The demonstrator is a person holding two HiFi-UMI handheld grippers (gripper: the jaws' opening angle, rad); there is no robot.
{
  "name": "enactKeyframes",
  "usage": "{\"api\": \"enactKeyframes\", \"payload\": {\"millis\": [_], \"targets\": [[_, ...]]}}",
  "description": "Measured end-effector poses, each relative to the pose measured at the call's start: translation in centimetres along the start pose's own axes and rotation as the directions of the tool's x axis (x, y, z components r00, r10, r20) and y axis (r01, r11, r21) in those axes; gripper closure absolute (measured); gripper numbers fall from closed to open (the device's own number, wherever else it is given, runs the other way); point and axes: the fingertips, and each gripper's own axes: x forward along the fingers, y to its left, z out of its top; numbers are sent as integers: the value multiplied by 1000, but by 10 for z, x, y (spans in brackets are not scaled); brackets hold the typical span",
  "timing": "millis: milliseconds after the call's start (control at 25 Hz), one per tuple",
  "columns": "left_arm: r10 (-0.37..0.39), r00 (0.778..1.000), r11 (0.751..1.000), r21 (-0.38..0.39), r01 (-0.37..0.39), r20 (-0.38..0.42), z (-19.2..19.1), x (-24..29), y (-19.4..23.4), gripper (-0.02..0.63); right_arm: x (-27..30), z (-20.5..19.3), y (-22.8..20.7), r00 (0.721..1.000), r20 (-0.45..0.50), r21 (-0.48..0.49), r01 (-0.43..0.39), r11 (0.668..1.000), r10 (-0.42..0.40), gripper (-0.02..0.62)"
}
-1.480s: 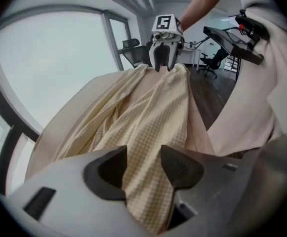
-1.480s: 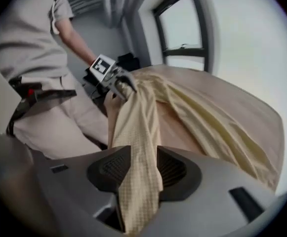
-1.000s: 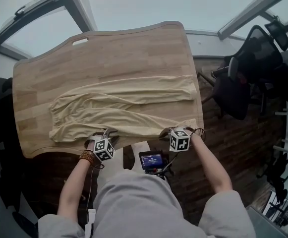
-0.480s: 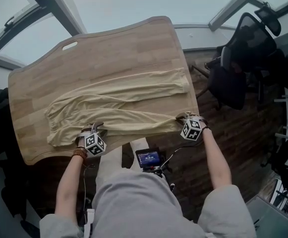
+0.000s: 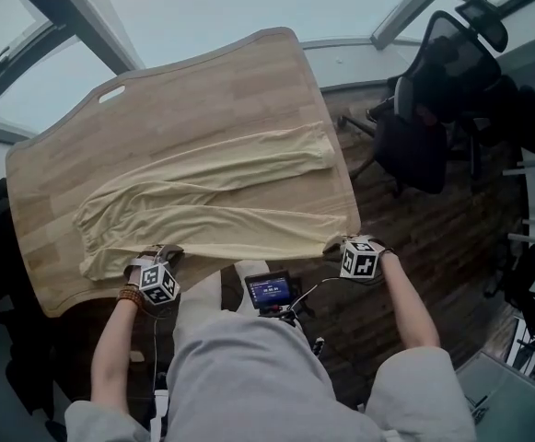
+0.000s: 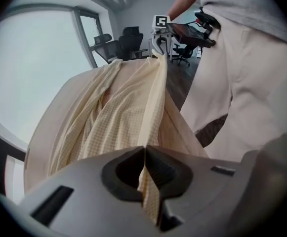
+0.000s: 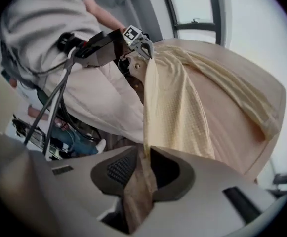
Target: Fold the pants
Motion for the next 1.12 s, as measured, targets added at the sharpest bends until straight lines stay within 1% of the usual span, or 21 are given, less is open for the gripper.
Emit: {"api": "enactKeyframes", "payload": {"millis": [40,80,160,200,280,360,400,440,480,560,600,640,680,720,800,880,960,1000,1040,1080,1120], "targets": [[-9,1000,1000,1,9,1,1,0,-2,589,-8,0,-7,999,27,70,-22,997,20,487],[-13,1000,1000,3,13,2,2,-1,-3,589,-18,2,-20,997,73,136,-16,991,6,469],[-3,1000,1000,-18,3,9,3,-3,2,589,-43,9,-58,980,172,238,54,970,-97,437],[6,1000,999,-39,-5,13,3,-5,6,589,-53,8,-78,966,202,282,97,954,-158,437],[15,1000,998,-66,-14,15,3,-7,11,589,-63,-4,-110,942,218,367,163,916,-255,437],[19,1000,998,-56,-19,5,5,-7,14,589,-63,-20,-125,937,193,402,196,894,-292,437],[32,999,997,-63,-32,-1,5,-7,18,589,-59,-24,-125,943,172,385,202,901,-285,435],[50,999,994,-95,-50,-3,5,-6,25,589,-54,-26,-120,954,147,346,198,917,-261,430],[71,997,986,-151,-71,-1,4,-6,33,589,-47,-27,-112,966,117,297,185,937,-228,430],[116,993,953,-282,-108,12,2,-5,52,589,-29,-29,-96,982,52,200,166,966,-180,428],[130,991,937,-329,-118,16,1,-5,60,589,-21,-31,-92,984,21,161,169,972,-174,430],[134,991,927,-356,-119,16,0,-4,65,589,-14,-34,-90,983,-10,134,181,974,-181,440],[126,992,924,-365,-112,15,0,-3,68,589,-9,-38,-91,979,-37,117,202,972,-199,503],[108,994,927,-363,-96,14,0,-2,68,589,-8,-42,-92,974,-53,114,223,968,-219,570],[38,999,940,-339,-29,18,0,-3,62,589,-13,-46,-92,970,-43,141,242,960,-238,581],[-97,994,943,-315,106,44,3,-7,48,589,-29,-47,-87,972,-8,170,232,958,-234,583],[-252,963,913,-306,270,97,10,-16,32,589,-48,-49,-83,977,23,199,204,958,-213,583],[-298,946,895,-310,322,125,13,-22,30,589,-56,-50,-83,978,34,215,195,957,-207,583],[-312,939,882,-323,344,148,15,-25,34,589,-62,-50,-86,977,40,225,195,955,-209,583],[-298,940,875,-347,339,166,15,-26,42,589,-65,-50,-92,975,40,228,205,952,-220,583],[-263,949,872,-378,311,174,14,-25,53,589,-66,-50,-100,970,37,227,225,947,-239,581]]}}
